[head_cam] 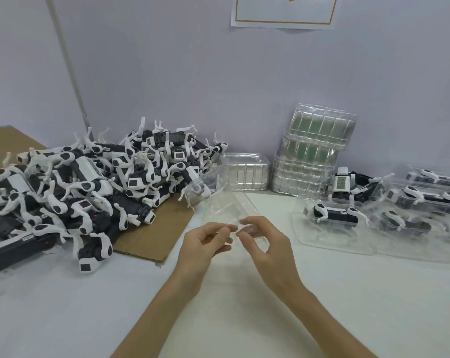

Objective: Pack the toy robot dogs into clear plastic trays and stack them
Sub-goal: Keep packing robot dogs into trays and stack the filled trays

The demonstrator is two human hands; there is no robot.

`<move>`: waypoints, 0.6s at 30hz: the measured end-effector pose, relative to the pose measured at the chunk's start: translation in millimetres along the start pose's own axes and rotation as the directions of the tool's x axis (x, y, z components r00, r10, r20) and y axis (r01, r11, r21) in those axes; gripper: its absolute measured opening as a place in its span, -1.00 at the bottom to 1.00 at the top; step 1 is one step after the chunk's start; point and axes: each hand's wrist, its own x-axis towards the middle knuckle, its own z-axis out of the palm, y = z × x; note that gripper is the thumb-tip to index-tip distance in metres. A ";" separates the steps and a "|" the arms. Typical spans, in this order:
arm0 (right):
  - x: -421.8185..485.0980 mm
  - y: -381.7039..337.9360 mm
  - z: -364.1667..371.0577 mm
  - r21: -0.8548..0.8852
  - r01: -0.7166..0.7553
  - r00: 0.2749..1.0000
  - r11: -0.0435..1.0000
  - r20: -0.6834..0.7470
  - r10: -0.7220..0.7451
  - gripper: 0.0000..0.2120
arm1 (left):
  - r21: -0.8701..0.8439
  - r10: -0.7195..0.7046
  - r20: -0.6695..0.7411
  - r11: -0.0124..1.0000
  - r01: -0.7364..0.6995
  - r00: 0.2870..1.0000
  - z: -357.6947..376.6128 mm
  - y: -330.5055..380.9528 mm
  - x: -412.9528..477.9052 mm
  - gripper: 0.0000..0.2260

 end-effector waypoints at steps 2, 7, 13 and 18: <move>-0.4 -1.8 1.1 -0.006 0.016 1.000 1.000 0.010 -0.016 -0.85 | -0.075 0.009 0.016 0.997 -0.008 1.000 -1.1 2.5 -0.3 -0.84; -1.0 -3.7 1.8 -0.053 0.042 0.999 0.998 0.008 -0.041 -0.88 | -0.147 0.006 0.020 0.989 -0.002 1.000 -1.9 4.8 -1.8 -0.78; 1.2 -1.4 1.4 0.008 -0.010 1.000 1.000 -0.015 0.011 -0.95 | -0.213 -0.023 0.069 0.976 0.037 0.997 1.1 5.6 -1.4 -0.80; 6.0 -2.3 -4.3 0.210 -0.127 0.992 0.969 0.031 0.123 -0.83 | -0.314 -0.030 0.208 0.945 0.095 0.978 1.5 7.5 -1.7 -0.69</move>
